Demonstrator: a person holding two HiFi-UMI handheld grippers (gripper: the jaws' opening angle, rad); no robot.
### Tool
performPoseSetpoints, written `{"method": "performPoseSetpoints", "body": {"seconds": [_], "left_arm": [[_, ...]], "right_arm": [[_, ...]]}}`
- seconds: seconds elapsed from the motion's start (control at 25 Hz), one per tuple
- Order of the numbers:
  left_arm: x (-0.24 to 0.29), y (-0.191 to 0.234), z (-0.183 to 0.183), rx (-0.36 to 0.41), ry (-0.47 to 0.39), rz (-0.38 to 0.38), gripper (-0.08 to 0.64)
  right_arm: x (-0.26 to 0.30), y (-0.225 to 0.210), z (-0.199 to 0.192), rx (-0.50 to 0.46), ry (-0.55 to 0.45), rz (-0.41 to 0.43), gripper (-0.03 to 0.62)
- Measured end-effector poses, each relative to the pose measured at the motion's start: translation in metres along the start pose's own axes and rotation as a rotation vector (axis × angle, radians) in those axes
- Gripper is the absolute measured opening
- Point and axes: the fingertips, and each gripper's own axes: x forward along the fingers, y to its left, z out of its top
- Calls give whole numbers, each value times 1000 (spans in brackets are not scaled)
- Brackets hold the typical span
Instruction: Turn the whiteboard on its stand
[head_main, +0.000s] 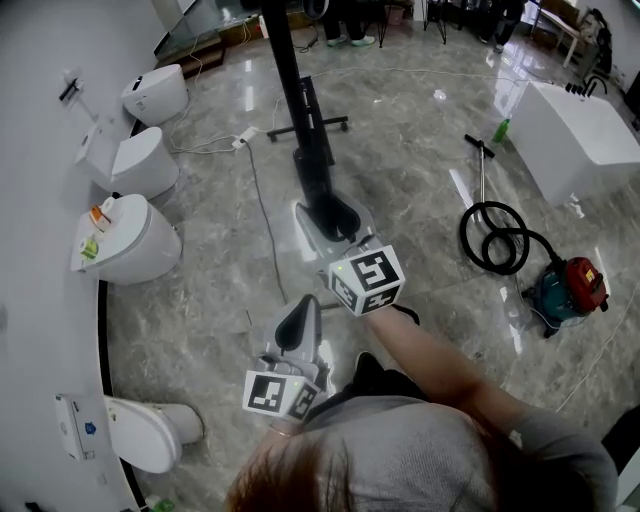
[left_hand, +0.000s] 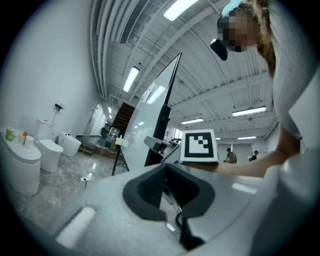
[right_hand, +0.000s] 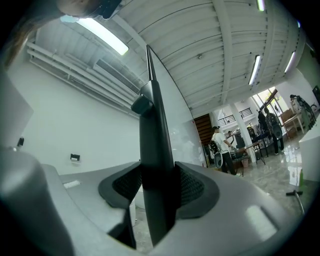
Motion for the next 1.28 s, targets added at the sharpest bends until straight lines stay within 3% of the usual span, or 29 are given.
{"method": "performPoseSetpoints", "body": {"seconds": [0.36,0.84,1.16,1.28], "left_arm": [[-39,-9,-6,-12,43,-35,2],[-78,-14,-6,-13,38,-34,2],[-100,-20,-4,-12,32,-45,3],[-105,-27,0,-8,23,-58,2]], "right_arm": [[-29,14,3,-23,-8,-42,183],[-59,30,6,-39,-17,-68,182],[-63,35,-5,-15,74,-65,189],[-77,30,-5,-2,76,-110,232]]}}
